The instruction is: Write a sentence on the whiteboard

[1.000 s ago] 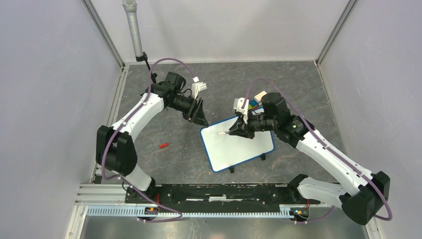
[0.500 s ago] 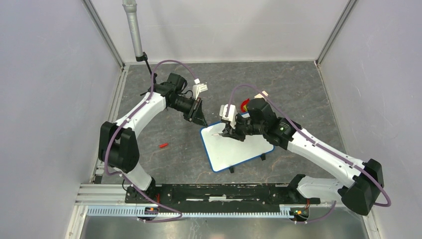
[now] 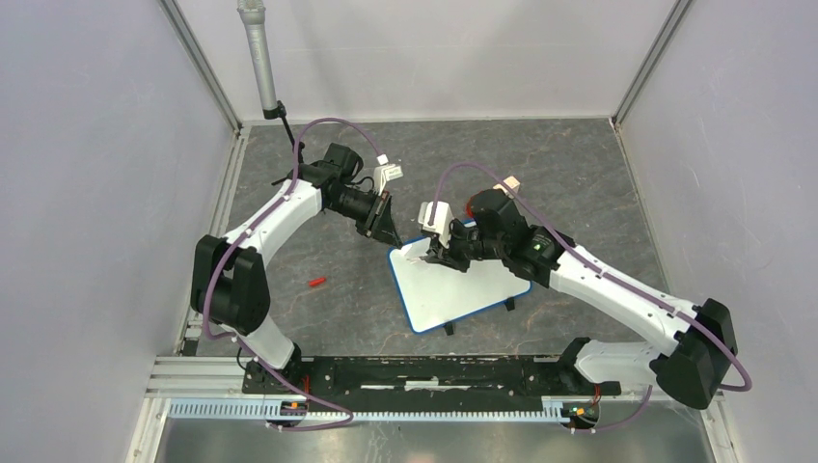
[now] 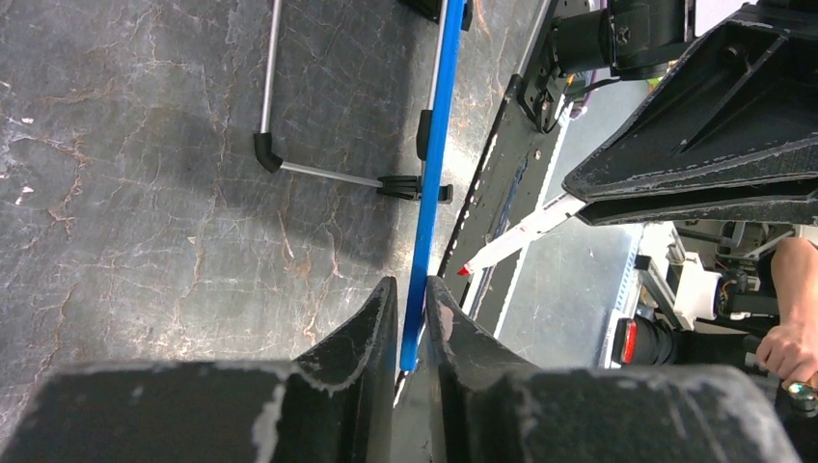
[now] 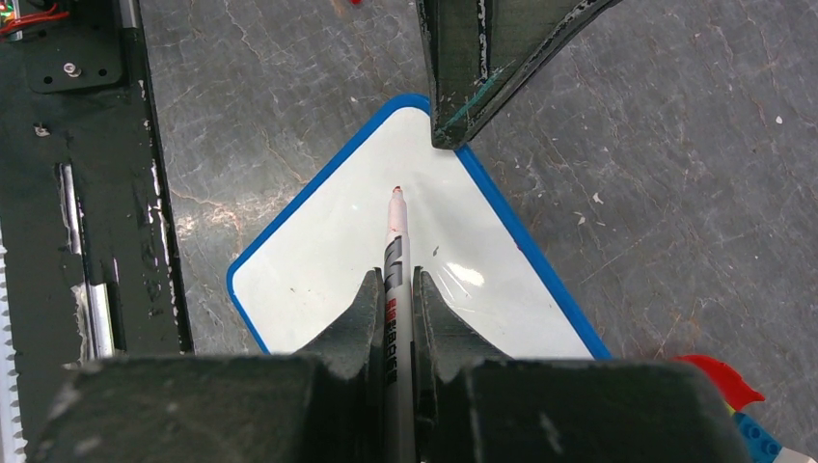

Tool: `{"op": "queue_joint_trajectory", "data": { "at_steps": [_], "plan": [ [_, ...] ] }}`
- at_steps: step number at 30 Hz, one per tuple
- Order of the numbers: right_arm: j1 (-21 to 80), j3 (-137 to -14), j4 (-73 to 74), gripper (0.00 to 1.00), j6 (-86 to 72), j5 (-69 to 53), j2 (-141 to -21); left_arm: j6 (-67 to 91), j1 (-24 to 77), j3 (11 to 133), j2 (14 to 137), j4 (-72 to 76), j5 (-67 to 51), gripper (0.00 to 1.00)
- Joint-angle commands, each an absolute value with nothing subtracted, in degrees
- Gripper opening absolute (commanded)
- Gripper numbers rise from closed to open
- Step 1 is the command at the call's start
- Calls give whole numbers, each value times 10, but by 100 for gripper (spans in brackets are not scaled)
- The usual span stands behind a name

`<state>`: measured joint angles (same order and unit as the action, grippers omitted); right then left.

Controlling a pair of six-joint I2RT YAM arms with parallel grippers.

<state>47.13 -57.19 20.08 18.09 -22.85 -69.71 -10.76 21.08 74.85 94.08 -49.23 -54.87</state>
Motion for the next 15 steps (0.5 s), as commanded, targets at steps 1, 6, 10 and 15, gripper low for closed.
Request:
{"op": "queue_joint_trajectory", "data": {
  "at_steps": [1, 6, 10, 15],
  "plan": [
    [475, -603, 174, 0, 176, -214, -701, -142, 211, 747, 939, -489, -572, 20],
    [476, -607, 171, 0, 172, -200, -706, -144, 212, 748, 938, -489, -576, 7],
    [476, -608, 168, 0, 169, -196, -705, -145, 211, 747, 937, -489, -576, 3],
    [477, -609, 171, 0, 169, -185, -709, -145, 211, 748, 937, -489, -575, 2]
  ]
}}
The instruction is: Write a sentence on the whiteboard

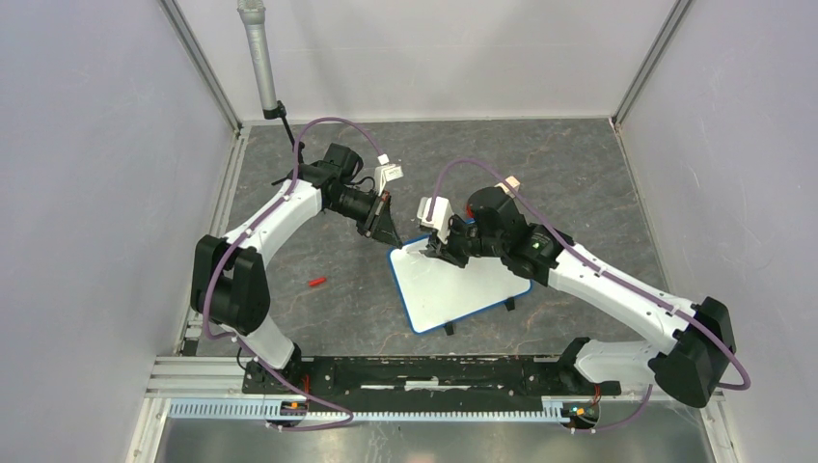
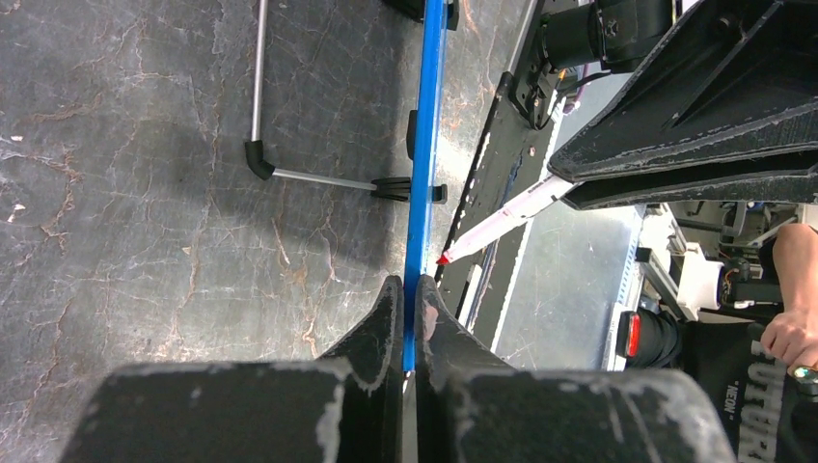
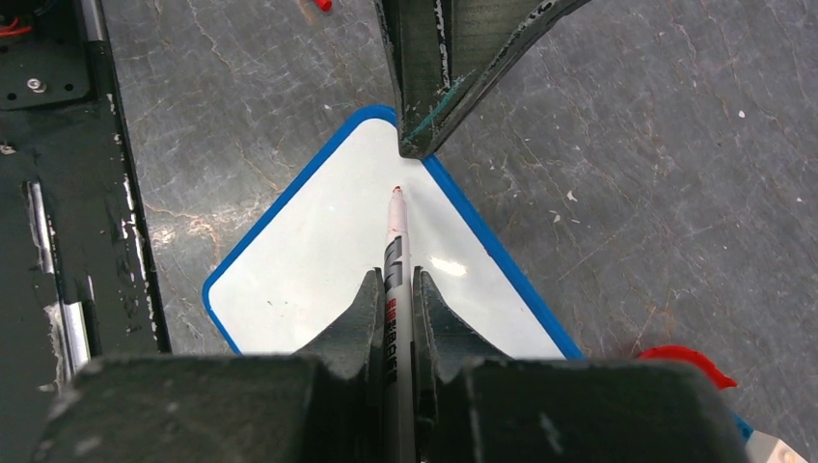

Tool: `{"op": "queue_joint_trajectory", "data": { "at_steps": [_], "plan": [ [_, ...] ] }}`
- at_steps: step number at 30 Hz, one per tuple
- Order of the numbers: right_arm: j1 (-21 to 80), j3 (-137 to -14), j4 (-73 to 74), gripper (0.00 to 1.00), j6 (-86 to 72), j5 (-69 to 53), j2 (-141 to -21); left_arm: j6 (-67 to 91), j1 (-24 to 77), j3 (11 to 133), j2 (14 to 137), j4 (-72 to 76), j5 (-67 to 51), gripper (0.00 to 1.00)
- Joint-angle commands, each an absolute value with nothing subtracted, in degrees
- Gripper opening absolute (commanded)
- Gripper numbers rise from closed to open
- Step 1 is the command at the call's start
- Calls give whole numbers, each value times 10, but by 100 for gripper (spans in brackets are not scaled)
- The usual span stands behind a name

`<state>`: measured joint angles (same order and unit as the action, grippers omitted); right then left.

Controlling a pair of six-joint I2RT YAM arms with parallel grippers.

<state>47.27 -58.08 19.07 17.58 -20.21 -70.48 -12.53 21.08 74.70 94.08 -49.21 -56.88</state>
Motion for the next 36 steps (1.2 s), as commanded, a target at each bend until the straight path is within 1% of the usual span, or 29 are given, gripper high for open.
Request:
{"op": "queue_joint_trajectory", "data": {
  "at_steps": [1, 10, 26, 36],
  "plan": [
    [477, -609, 172, 0, 169, -183, -710, -146, 212, 748, 936, -489, -575, 2],
    [479, -611, 177, 0, 173, -159, -718, -147, 212, 749, 935, -489, -574, 2],
    [500, -623, 173, 0, 181, -168, -744, -151, 212, 748, 936, -489, -573, 3],
    [511, -604, 202, 0, 205, -165, -736, -152, 212, 748, 939, -489, -570, 3]
  ]
}}
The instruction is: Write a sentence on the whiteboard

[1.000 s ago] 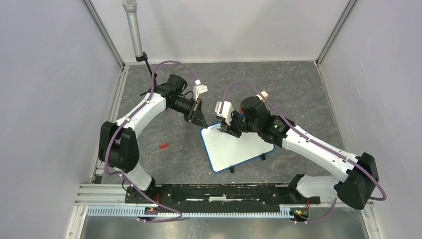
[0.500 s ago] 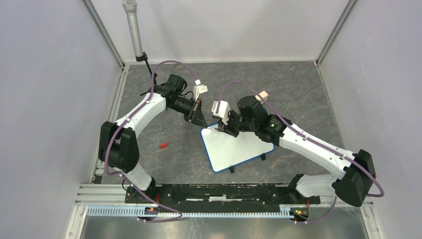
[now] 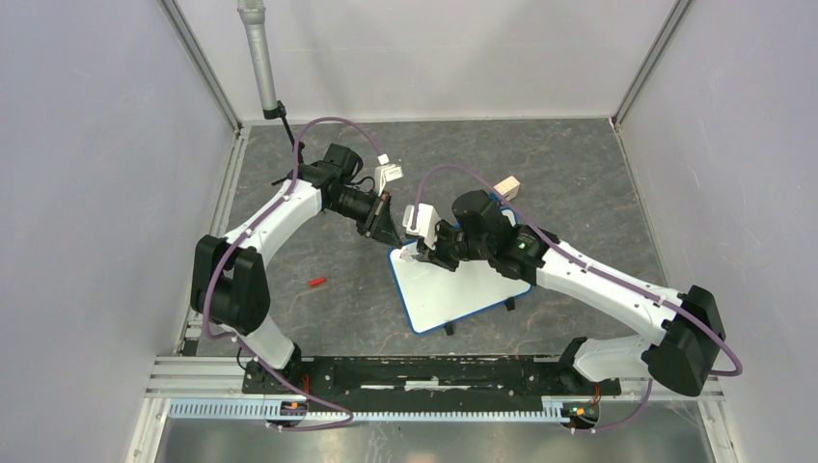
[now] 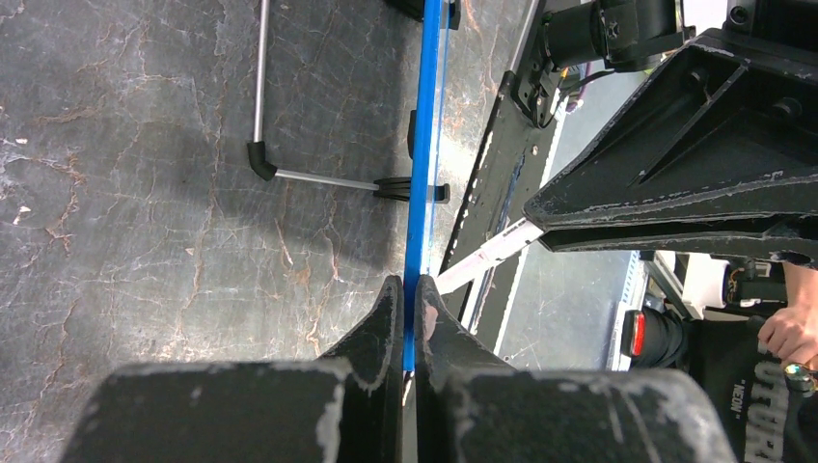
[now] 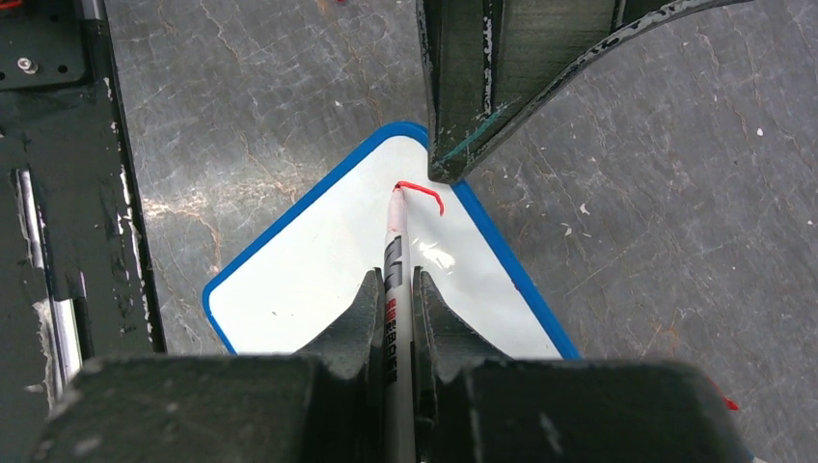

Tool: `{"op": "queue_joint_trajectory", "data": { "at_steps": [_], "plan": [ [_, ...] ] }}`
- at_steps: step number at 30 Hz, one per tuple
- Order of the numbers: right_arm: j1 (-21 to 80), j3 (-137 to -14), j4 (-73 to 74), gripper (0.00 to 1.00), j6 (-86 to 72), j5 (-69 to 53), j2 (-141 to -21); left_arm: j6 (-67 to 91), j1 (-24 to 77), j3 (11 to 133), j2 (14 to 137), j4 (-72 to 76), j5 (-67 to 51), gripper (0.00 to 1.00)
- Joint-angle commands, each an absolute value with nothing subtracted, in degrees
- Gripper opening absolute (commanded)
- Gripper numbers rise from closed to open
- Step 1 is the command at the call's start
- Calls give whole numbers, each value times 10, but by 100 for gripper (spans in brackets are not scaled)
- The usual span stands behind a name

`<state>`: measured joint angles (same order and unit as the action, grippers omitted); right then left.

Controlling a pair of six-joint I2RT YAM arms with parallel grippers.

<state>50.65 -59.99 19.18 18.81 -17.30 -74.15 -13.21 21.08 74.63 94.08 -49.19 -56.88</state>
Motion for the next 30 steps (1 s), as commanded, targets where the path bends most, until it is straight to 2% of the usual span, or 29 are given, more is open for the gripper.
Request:
{"op": "queue_joint_trajectory", "data": {
  "at_steps": [1, 16, 30],
  "plan": [
    [511, -600, 205, 0, 207, -162, -733, -152, 212, 748, 939, -489, -570, 2],
    [510, -572, 242, 0, 233, -130, -692, -150, 211, 749, 938, -489, -565, 2],
    [529, -589, 231, 0, 226, -186, -730, -153, 212, 748, 937, -489, -566, 3]
  ]
}}
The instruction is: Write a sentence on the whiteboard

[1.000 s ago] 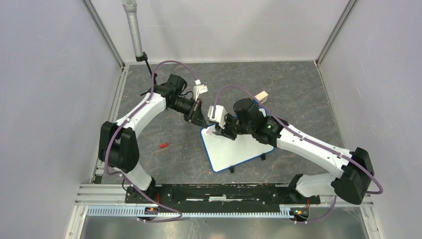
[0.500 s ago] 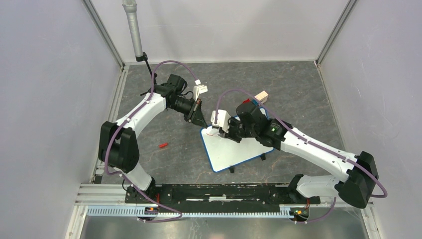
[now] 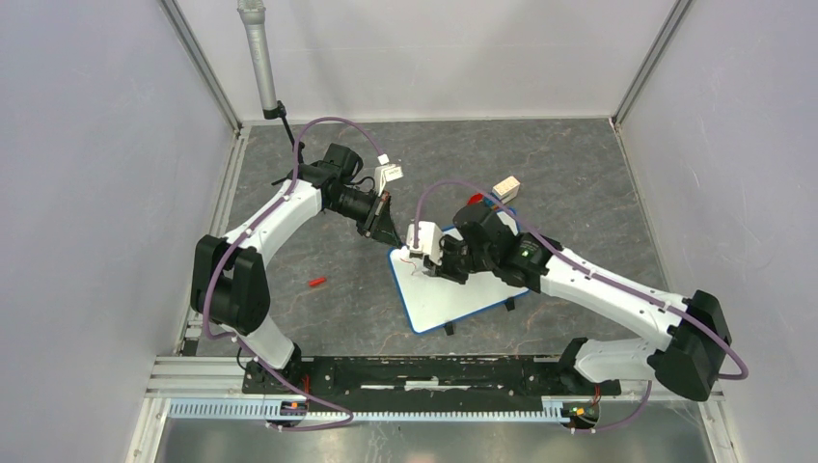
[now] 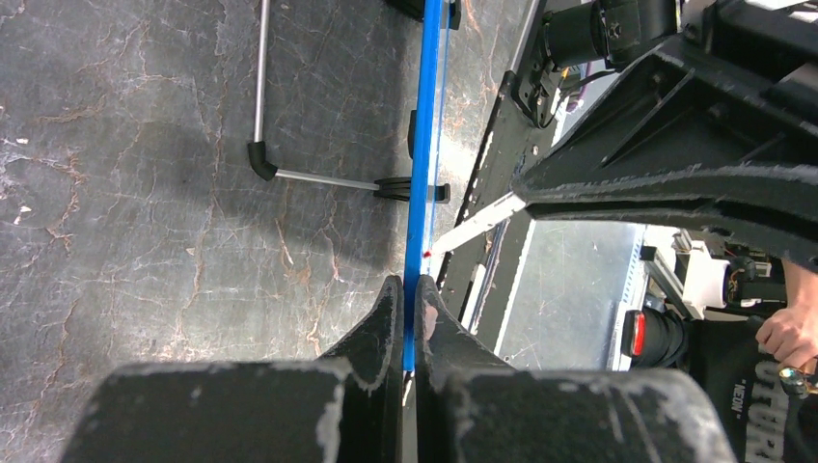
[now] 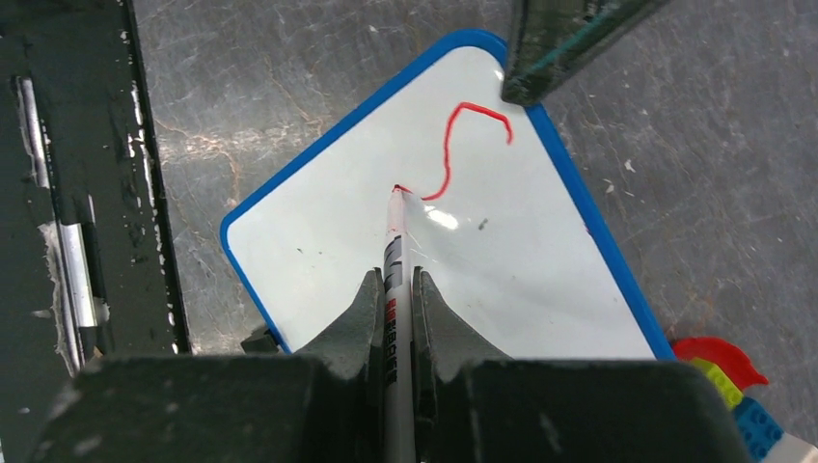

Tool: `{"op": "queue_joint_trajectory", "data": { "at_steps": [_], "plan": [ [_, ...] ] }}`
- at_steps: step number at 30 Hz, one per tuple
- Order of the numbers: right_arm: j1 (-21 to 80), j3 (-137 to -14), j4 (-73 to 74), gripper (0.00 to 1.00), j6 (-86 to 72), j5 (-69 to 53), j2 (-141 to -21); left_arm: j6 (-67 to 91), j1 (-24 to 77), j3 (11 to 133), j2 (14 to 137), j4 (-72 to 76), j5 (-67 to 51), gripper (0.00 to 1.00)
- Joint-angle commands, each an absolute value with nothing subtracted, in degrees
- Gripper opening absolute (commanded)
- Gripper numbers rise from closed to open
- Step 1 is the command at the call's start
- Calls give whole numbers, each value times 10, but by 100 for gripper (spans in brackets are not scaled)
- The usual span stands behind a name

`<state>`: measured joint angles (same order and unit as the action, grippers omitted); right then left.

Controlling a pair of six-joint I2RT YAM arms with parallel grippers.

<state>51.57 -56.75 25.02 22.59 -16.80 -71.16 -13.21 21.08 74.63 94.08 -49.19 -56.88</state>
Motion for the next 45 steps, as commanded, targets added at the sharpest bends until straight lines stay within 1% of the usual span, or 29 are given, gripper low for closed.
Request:
{"op": "queue_joint_trajectory", "data": {
  "at_steps": [1, 7, 12, 16, 23, 34, 45],
  "plan": [
    [533, -594, 229, 0, 226, -186, -735, -153, 212, 748, 937, -489, -566, 2],
    [544, -627, 221, 0, 220, -190, -757, -153, 212, 747, 938, -489, -566, 3],
    [542, -641, 224, 0, 217, -193, -743, -153, 212, 747, 937, -489, -565, 3],
    [540, -631, 236, 0, 221, -184, -713, -155, 212, 746, 937, -489, -565, 2],
    [501, -592, 260, 0, 237, -156, -670, -154, 212, 745, 932, -489, -565, 3],
    [493, -582, 254, 0, 242, -151, -689, -155, 212, 745, 932, -489, -566, 2],
    [490, -580, 240, 0, 240, -115, -695, -155, 212, 746, 935, -489, -566, 3]
  ]
}}
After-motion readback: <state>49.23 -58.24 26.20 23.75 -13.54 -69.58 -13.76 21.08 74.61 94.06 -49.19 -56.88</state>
